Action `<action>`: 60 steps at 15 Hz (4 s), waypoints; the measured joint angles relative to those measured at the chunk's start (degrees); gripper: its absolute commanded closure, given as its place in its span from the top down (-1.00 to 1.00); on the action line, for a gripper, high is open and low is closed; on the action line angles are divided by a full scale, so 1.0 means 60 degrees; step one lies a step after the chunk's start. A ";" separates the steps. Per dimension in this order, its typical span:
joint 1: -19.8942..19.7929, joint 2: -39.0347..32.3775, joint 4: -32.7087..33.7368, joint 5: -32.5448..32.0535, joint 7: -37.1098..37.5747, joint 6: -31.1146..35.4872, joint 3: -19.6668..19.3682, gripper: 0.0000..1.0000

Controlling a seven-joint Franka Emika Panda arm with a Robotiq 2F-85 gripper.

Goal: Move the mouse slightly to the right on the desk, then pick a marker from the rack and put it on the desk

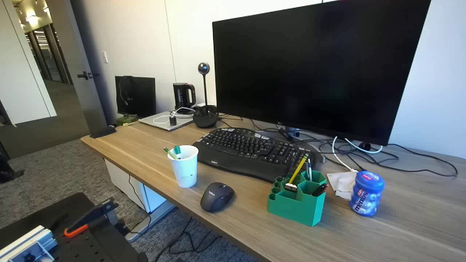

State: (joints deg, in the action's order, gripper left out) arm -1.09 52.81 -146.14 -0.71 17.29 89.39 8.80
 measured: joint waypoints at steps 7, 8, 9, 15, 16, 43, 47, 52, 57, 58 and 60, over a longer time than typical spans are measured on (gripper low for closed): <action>0.0000 0.0001 0.0020 0.0000 0.0000 0.0001 0.0000 1.00; 0.0000 0.0001 0.0020 0.0000 0.0000 0.0001 0.0000 1.00; 0.0000 0.0001 0.0020 0.0000 0.0000 0.0001 0.0000 1.00; 0.0000 0.0001 0.0020 0.0000 0.0000 0.0001 0.0000 1.00; 0.0000 0.0001 0.0020 0.0000 0.0000 0.0001 0.0000 1.00; -0.0460 -0.2858 0.1060 0.2024 0.0335 0.0544 -0.1141 1.00; -0.0235 -0.2779 0.1149 0.2069 -0.1600 -0.0194 -0.1484 1.00; 0.0023 -0.2524 0.1113 0.1741 -0.3908 -0.0922 -0.1627 1.00; 0.0484 -0.2149 0.0934 0.0176 -0.5511 -0.0999 -0.1621 1.00; 0.0570 -0.2054 0.0884 -0.0151 -0.5718 -0.0901 -0.1620 1.00; 0.0727 -0.1809 0.0710 -0.0679 -0.5976 -0.0371 -0.1619 1.00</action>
State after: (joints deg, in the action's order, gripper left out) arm 3.27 41.96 -141.88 -4.78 -18.57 87.16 -0.91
